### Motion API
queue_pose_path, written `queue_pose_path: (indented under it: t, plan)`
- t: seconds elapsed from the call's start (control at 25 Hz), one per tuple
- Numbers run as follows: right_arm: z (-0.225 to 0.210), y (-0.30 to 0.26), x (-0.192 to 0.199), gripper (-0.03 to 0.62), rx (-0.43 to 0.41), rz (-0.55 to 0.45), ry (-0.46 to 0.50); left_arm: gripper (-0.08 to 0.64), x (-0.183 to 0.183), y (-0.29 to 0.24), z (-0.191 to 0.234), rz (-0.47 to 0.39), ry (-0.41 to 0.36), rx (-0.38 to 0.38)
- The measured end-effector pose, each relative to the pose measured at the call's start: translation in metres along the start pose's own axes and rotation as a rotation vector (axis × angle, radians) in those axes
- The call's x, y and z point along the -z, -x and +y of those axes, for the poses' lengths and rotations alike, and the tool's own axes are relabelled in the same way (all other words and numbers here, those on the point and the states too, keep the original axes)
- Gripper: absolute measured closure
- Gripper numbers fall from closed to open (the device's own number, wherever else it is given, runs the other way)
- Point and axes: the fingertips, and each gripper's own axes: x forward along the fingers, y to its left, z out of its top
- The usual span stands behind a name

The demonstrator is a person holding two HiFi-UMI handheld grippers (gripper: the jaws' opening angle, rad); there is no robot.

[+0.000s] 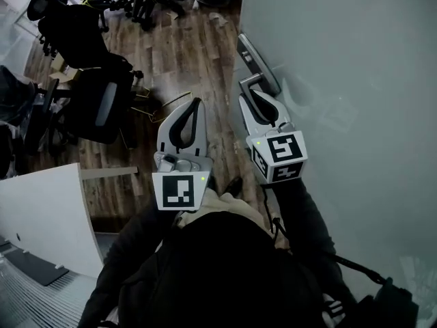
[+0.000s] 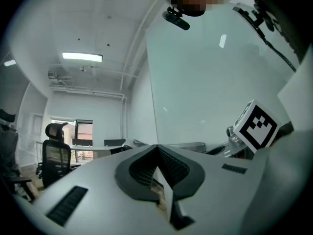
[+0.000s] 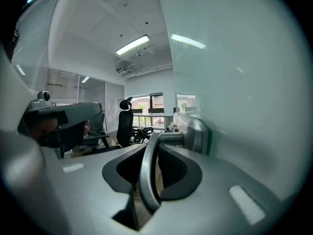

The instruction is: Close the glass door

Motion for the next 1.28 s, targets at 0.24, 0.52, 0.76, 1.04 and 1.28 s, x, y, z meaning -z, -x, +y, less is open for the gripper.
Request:
queue_pose_path:
  t: [0.24, 0.52, 0.76, 1.04, 1.28]
  plan:
    - [0.073, 0.003, -0.002, 0.523, -0.081, 0.007, 0.028, 0.563, -0.003, 0.07, 0.036, -0.008, 0.005, -0.092]
    - [0.16, 0.013, 0.004, 0.523, -0.174, 0.005, 0.061, 0.563, -0.004, 0.153, 0.067, -0.01, 0.005, -0.16]
    - [0.189, 0.029, -0.005, 0.523, -0.261, 0.014, 0.073, 0.563, -0.018, 0.187, 0.059, 0.054, -0.032, -0.194]
    - [0.283, 0.058, 0.01, 0.523, -0.331, 0.019, 0.108, 0.563, -0.026, 0.271, 0.068, 0.031, -0.03, -0.263]
    - [0.334, 0.088, 0.014, 0.523, -0.391, 0.019, 0.127, 0.563, -0.037, 0.333, 0.06, 0.032, -0.034, -0.371]
